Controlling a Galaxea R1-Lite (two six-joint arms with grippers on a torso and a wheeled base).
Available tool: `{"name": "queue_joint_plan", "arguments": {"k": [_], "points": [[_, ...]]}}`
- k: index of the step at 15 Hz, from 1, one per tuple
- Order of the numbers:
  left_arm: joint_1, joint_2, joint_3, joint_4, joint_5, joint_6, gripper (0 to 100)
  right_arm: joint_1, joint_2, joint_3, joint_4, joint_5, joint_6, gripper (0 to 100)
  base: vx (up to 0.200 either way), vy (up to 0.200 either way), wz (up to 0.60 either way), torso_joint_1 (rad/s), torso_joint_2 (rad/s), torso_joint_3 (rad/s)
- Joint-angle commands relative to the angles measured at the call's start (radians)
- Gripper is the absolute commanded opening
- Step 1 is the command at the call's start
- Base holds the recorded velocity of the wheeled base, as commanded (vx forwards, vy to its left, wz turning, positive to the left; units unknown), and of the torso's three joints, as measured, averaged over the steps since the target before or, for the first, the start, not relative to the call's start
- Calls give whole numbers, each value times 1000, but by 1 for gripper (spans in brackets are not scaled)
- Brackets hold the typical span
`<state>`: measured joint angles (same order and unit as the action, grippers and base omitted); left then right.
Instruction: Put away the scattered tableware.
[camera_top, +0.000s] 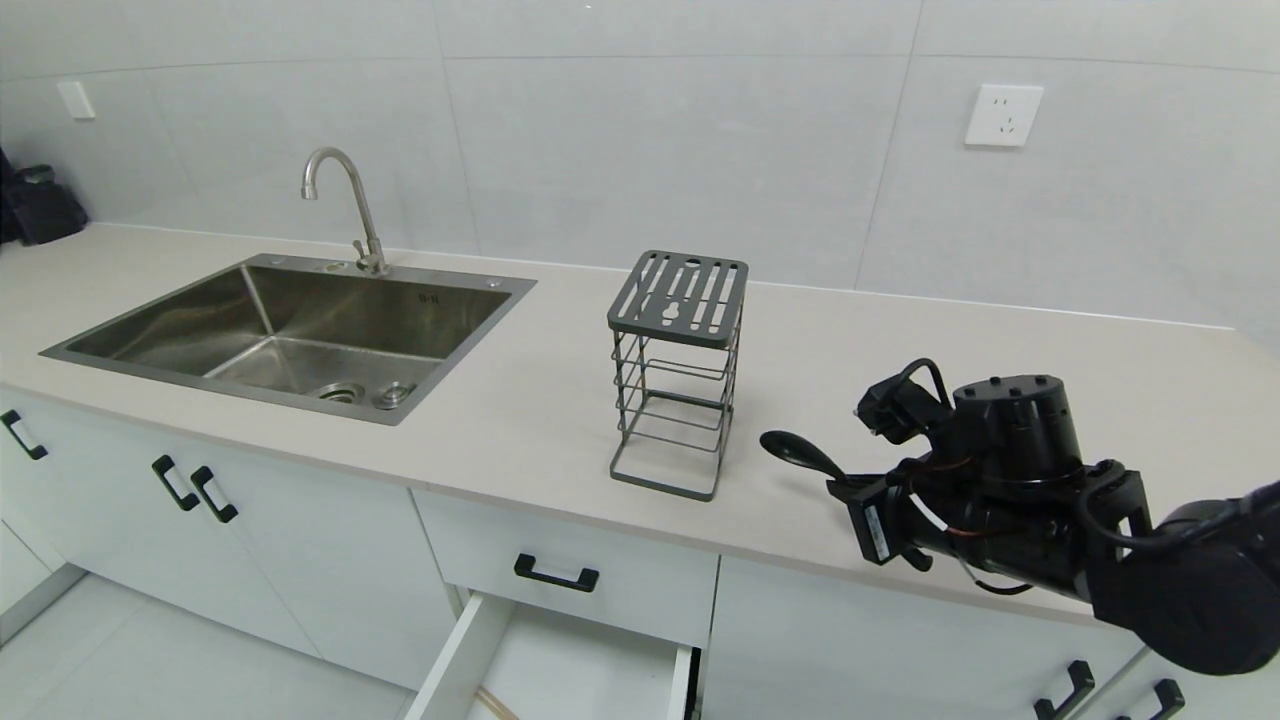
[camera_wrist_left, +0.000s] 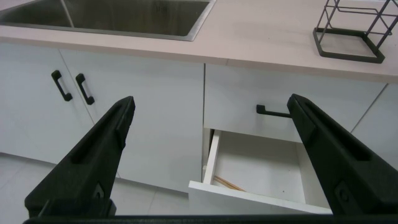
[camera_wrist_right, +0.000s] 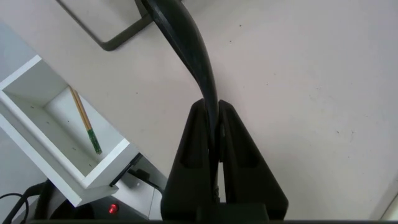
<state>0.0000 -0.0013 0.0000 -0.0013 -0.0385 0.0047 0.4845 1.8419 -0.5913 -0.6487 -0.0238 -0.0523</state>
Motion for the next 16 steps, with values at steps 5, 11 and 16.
{"name": "queue_joint_plan", "arguments": {"k": [5, 11, 16], "points": [[0, 1, 0, 0, 0, 0, 100, 9, -52, 42, -3, 8, -20, 0, 0, 0, 0, 0, 0, 0], [0, 1, 0, 0, 0, 0, 100, 55, -78, 70, -5, 68, -98, 0, 0, 0, 0, 0, 0, 0], [0, 1, 0, 0, 0, 0, 100, 164, -76, 51, -2, 87, -98, 0, 0, 0, 0, 0, 0, 0]]}}
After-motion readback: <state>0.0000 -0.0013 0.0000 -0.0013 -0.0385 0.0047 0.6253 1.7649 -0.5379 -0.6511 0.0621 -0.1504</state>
